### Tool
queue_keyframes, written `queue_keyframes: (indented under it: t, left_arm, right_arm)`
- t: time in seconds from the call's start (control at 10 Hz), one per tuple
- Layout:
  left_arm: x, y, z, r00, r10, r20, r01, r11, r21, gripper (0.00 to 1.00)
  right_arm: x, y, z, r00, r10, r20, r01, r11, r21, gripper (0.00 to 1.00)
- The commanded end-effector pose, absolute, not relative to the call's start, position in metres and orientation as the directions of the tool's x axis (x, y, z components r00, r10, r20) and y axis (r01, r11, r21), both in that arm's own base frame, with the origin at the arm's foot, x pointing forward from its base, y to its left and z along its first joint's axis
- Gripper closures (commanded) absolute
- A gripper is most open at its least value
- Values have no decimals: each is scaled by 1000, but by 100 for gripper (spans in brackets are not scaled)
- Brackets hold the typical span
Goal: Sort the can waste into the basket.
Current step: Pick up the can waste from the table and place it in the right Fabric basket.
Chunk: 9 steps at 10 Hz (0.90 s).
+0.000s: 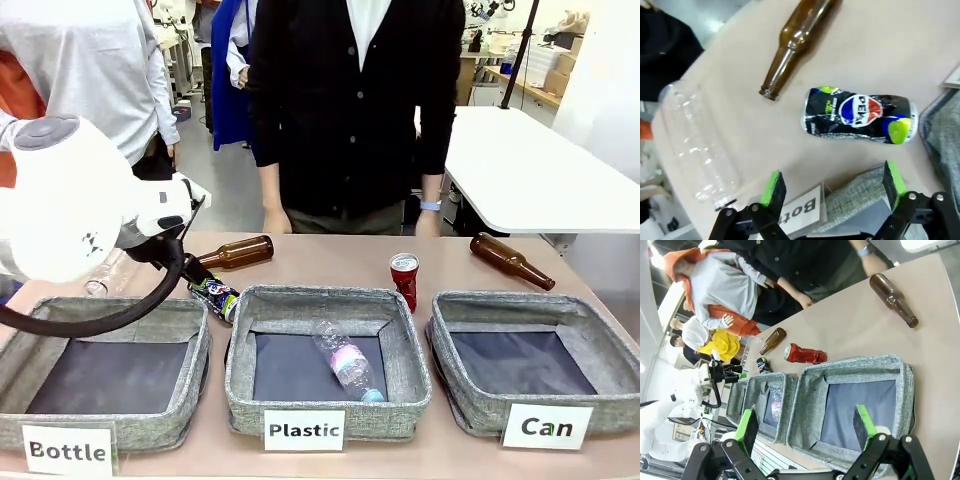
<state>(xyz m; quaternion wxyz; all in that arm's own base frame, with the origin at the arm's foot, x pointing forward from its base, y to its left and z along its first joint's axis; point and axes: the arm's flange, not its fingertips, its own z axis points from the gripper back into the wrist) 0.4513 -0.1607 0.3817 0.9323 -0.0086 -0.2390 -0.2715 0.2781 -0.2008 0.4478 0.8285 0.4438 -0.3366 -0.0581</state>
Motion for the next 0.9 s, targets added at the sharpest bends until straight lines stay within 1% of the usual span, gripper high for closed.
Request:
queue_keyframes:
  t: [0.0,0.1,0.4,0.5,0.6,0.7,0.8]
  left_arm:
    - [455,-184,400,783,-412,466,427,901,80,0]
    - [451,-161,382,738,-502,450,510,852,114,0]
    - [451,-161,382,738,-502,450,510,852,114,0]
    - [451,-168,383,752,-483,449,490,865,109,0]
    - [461,-168,386,596,-685,420,715,690,111,0]
    - [472,-179,399,316,-851,420,878,430,211,0]
    - [481,-189,409,117,-911,396,942,228,248,0]
  right_arm:
    - [281,-203,448,748,-396,533,-234,594,769,0]
    - [281,-203,448,748,-396,533,-234,594,769,0]
    - [281,-203,448,748,-396,533,-234,594,769,0]
    - [281,-203,448,748,-396,533,-234,594,769,0]
    - [281,-203,448,748,-396,533,-234,594,769,0]
    - [281,-203,448,748,-396,533,-234,594,769,0]
    - [281,-203,448,748,-396,533,-234,594,769,0]
